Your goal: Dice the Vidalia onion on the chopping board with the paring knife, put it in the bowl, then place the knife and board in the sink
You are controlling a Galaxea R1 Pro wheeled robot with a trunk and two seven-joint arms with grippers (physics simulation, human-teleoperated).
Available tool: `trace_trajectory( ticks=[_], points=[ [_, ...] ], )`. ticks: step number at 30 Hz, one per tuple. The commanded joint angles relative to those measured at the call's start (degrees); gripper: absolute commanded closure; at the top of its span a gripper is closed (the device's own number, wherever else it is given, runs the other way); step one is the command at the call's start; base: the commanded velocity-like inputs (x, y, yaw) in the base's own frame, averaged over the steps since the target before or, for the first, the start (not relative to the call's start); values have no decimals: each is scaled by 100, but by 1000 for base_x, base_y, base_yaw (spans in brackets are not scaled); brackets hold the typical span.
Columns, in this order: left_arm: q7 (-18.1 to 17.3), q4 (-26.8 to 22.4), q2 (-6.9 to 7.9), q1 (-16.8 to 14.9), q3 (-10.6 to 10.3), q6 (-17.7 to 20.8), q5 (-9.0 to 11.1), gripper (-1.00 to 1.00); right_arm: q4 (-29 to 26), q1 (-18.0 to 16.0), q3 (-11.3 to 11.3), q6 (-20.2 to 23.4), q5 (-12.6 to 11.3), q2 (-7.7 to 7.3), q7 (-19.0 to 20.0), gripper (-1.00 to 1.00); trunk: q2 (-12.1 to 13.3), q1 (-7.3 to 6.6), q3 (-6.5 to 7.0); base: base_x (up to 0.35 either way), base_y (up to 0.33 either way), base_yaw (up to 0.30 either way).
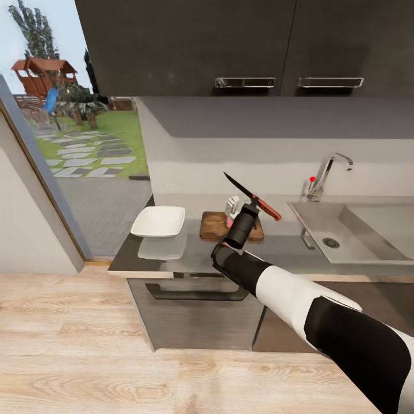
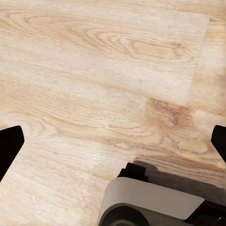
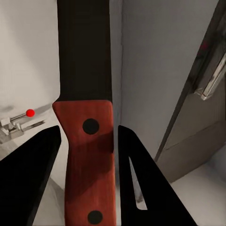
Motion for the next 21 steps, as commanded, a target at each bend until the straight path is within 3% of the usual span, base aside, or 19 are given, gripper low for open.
trace_trajectory(
  ticks=[1, 5, 21],
  points=[
    [13, 22, -5, -9, -48, -29, 31, -100, -5, -11, 104, 43, -60, 0, -34, 100, -4, 0, -6, 0, 0, 0],
    [15, 22, -6, -9, -48, -29, 31, -100, -121, 224, 263, 38, -68, 0, -18, 100, -4, 0, -6, 0, 0, 0],
    [13, 22, -6, -9, -48, -29, 31, -100, -107, 465, 286, 20, -79, 0, -1, 100, -4, 0, -6, 0, 0, 0]
  ],
)
